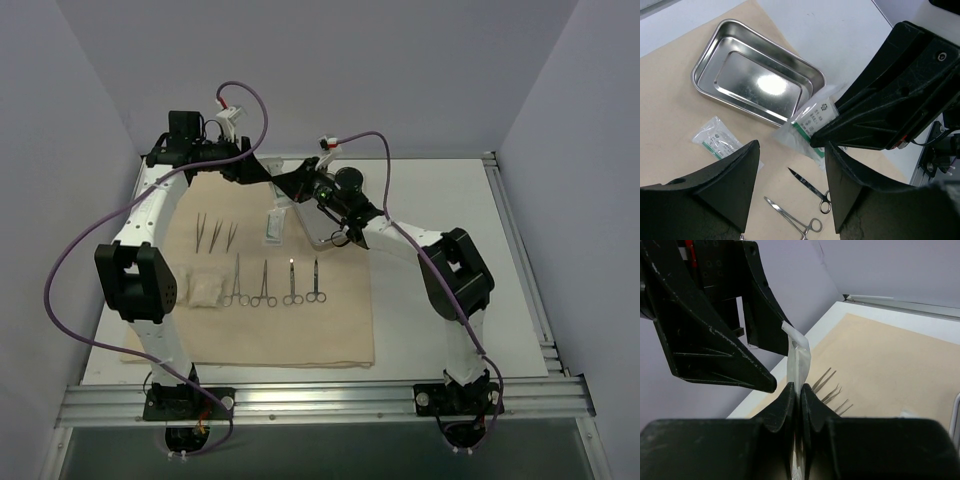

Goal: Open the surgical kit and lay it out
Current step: Place the medical item in the surgical kit.

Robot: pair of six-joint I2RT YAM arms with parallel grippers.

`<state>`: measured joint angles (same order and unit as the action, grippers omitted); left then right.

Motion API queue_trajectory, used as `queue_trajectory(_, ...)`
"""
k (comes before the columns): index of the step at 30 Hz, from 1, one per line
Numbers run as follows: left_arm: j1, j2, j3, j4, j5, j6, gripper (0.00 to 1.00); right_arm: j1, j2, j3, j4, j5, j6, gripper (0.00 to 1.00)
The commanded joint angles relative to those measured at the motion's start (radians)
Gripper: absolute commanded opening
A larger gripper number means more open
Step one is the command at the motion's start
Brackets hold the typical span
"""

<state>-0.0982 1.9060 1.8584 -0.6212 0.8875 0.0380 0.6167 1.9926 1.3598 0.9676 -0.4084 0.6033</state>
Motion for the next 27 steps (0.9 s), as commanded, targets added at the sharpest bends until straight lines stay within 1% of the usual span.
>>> queue_trajectory(1,0.014,0.001,0.025,0.067,0.036,-0.026,0.63,0.012,-0.002,0.048,0.088,-0.043,0.015,0.0)
queue_trajectory(4,0.015,0.001,0.024,0.075,0.037,-0.039,0.63,0.017,0.006,0.056,0.091,-0.05,0.019,0.0)
queue_trajectory(7,0.015,-0.002,0.021,0.08,0.042,-0.058,0.61,0.018,0.012,0.061,0.098,-0.058,0.027,0.0)
queue_trajectory(14,0.025,-0.001,0.012,0.107,0.057,-0.093,0.49,0.02,0.035,0.078,0.1,-0.078,0.046,0.0)
queue_trajectory(15,0.028,-0.001,0.012,0.109,0.057,-0.096,0.45,0.018,0.038,0.079,0.1,-0.079,0.049,0.0)
queue_trajectory(18,0.032,-0.001,0.005,0.12,0.062,-0.105,0.41,0.018,0.046,0.081,0.114,-0.089,0.064,0.0)
queue_trajectory(19,0.032,-0.001,-0.001,0.123,0.064,-0.107,0.35,0.018,0.048,0.081,0.115,-0.089,0.065,0.0)
queue_trajectory(21,0.032,-0.004,-0.004,0.123,0.065,-0.104,0.28,0.02,0.049,0.085,0.117,-0.087,0.067,0.0)
queue_trajectory(22,0.032,-0.004,-0.008,0.123,0.065,-0.102,0.21,0.018,0.051,0.085,0.112,-0.087,0.067,0.0)
queue_trajectory(24,0.032,-0.008,-0.016,0.123,0.067,-0.093,0.15,0.018,0.052,0.094,0.103,-0.086,0.064,0.0)
queue_trajectory(25,0.034,-0.009,-0.021,0.118,0.065,-0.09,0.1,0.02,0.058,0.099,0.091,-0.087,0.062,0.0)
queue_trajectory(27,0.034,-0.009,-0.022,0.109,0.051,-0.072,0.04,0.02,0.064,0.111,0.08,-0.092,0.062,0.0)
